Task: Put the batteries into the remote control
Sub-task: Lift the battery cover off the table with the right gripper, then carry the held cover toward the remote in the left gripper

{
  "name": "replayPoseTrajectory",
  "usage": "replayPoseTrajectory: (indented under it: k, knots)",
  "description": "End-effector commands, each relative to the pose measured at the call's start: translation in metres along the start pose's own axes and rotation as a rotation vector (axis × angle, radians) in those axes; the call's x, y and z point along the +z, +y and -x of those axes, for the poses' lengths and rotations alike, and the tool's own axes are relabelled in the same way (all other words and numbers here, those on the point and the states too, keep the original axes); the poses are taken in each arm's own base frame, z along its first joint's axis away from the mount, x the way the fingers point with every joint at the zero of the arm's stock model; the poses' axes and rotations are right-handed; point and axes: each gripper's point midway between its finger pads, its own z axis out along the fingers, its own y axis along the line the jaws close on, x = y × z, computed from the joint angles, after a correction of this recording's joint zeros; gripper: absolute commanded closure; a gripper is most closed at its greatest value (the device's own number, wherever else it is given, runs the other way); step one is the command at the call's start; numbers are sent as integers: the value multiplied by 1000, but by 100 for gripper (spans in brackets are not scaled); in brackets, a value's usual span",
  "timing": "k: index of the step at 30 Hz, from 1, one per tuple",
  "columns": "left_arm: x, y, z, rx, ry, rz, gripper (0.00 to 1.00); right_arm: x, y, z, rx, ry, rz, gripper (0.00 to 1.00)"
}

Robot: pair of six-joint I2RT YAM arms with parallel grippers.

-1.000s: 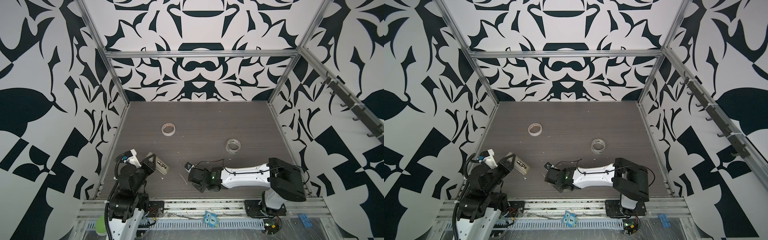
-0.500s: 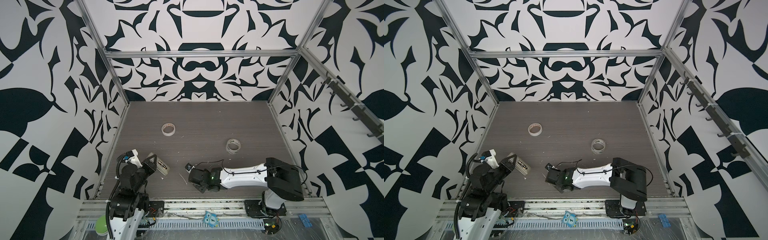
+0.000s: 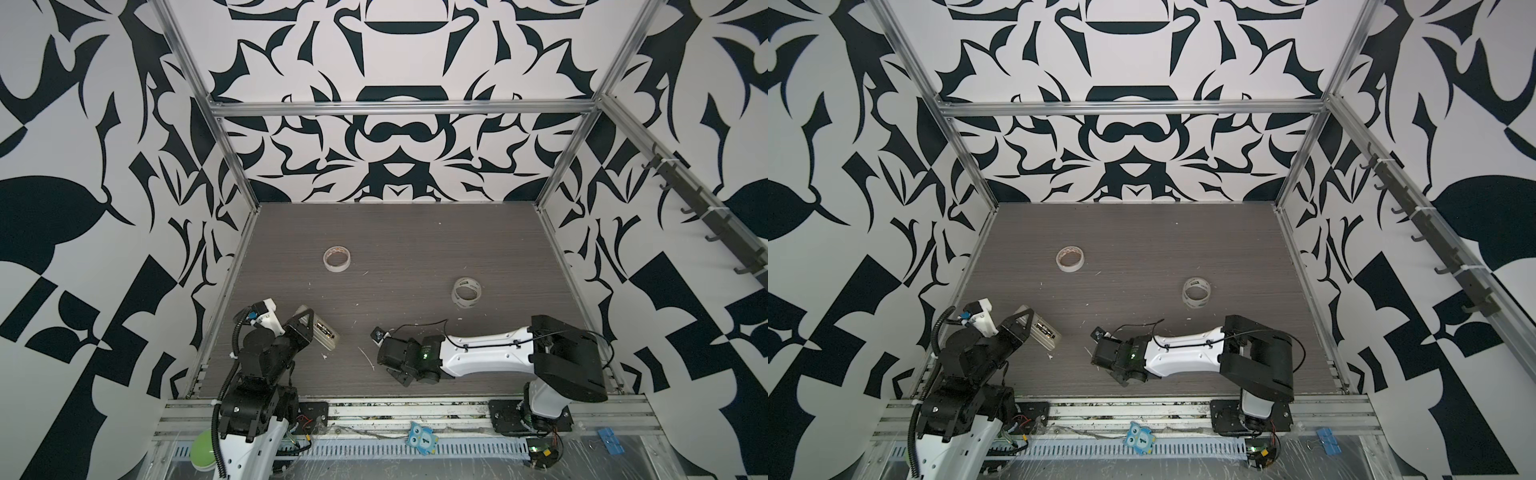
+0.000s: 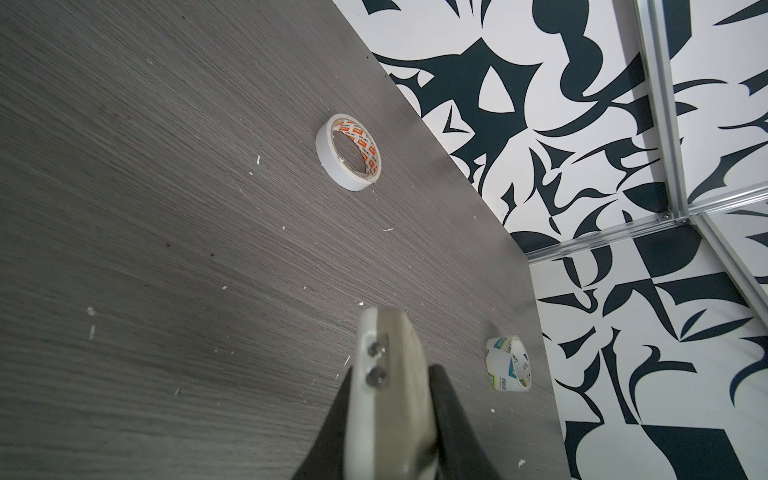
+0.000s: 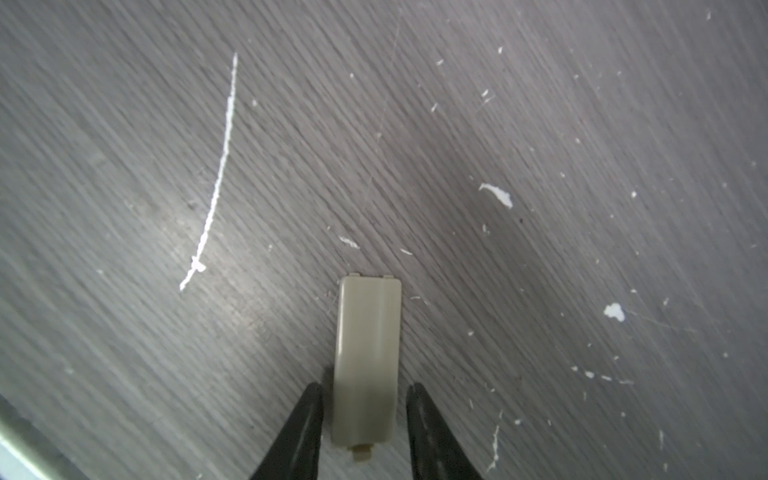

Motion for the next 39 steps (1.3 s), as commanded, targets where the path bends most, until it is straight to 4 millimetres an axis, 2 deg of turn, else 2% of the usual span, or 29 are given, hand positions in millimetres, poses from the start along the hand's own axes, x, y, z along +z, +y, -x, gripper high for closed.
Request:
replayPoseTrajectory:
  k: [1,6,10,25,39]
  knots:
    - [0,-6,2,13,-16,-38,100,-12,-3,13,13,-43,-4,54]
    - [0,-6,2,13,-13,-36,100,-17,-3,17,18,-55,1,41]
    - [-1,-7,2,12,-14,-39,100,-19,-4,16,21,-57,0,38]
    - [0,-6,2,14,-10,-35,100,-16,0,-2,103,-14,63,46]
    - [1,-7,2,16,-12,-38,100,-3,-1,-6,107,15,57,53]
